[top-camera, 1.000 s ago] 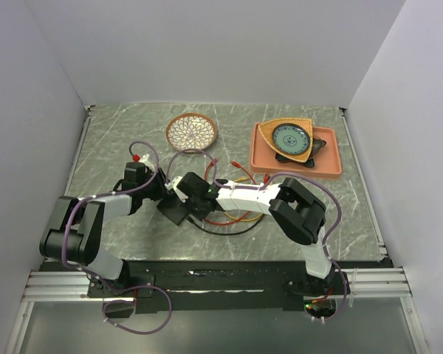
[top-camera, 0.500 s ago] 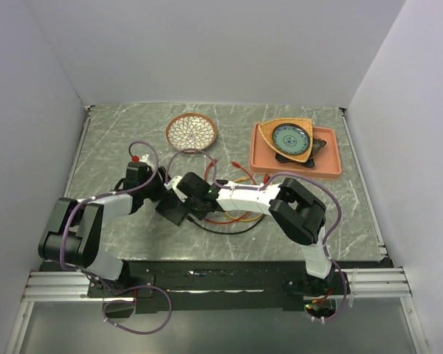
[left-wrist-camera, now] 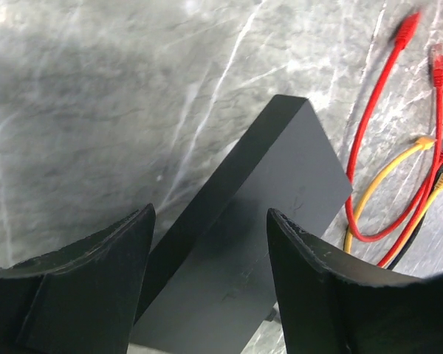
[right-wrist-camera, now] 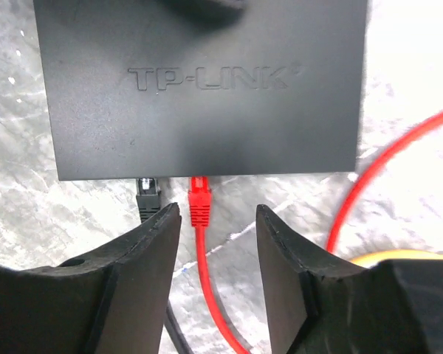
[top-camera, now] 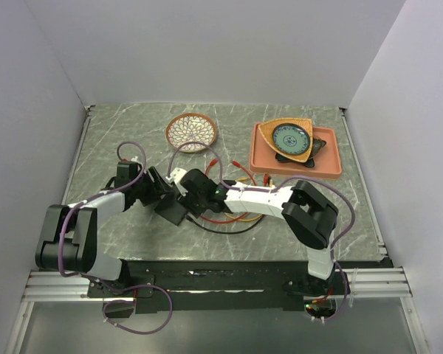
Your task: Insert the plug into the switch port
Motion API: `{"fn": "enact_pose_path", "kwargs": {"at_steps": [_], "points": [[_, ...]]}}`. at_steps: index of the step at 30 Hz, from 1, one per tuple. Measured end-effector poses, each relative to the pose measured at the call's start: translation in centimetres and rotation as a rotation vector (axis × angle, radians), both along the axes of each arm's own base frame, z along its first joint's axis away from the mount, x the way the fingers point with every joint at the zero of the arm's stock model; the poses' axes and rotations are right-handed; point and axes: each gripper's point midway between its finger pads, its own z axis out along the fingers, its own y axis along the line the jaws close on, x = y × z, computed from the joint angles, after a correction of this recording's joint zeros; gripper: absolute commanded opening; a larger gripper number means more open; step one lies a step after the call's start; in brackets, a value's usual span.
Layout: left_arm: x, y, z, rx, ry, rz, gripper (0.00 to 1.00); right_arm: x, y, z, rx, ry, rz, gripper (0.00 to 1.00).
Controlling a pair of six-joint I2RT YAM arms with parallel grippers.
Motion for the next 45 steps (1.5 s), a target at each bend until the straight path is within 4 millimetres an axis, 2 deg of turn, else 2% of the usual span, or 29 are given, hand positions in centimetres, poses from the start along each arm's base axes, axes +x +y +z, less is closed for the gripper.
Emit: {"fn": "enact_pose_path", "kwargs": {"at_steps": [4,8,14,19,21,25,36,45], "points": [[-0.4,0.3,0.0,0.010,0.016,0.011,0.69,-0.1,-0.6,1.5,0.021,-0.025,-0.010,0.54],[-0.8,0.6,-0.1,0.020,0.031,0.014,0.69,-1.2,-1.7,2.4,0.048,-0.021,0.007,0.53],[-0.9,0.7,-0.1,0.022,0.034,0.015,0.68,-3.6,-2.4,2.4,0.110,0.027,0.067,0.52],[-1.0,0.6,-0.1,0.018,0.033,0.012,0.69,-4.6,-1.8,2.2,0.142,0.060,0.097,0.50],[-1.0,0.6,-0.1,0.016,0.031,0.011,0.68,-4.7,-1.5,2.4,0.156,0.061,0.102,0.50],[-1.0,0.6,-0.1,0.013,0.031,0.006,0.69,-4.6,-1.2,2.5,0.175,0.062,0.101,0.42],[-1.0,0.4,-0.1,0.006,0.027,-0.009,0.69,-5.1,-1.0,1.7,0.163,0.079,0.105,0.39],[-1.0,0.1,0.0,-0.003,0.023,-0.027,0.69,-2.5,-1.5,0.9,0.086,0.029,-0.041,0.39]]}}
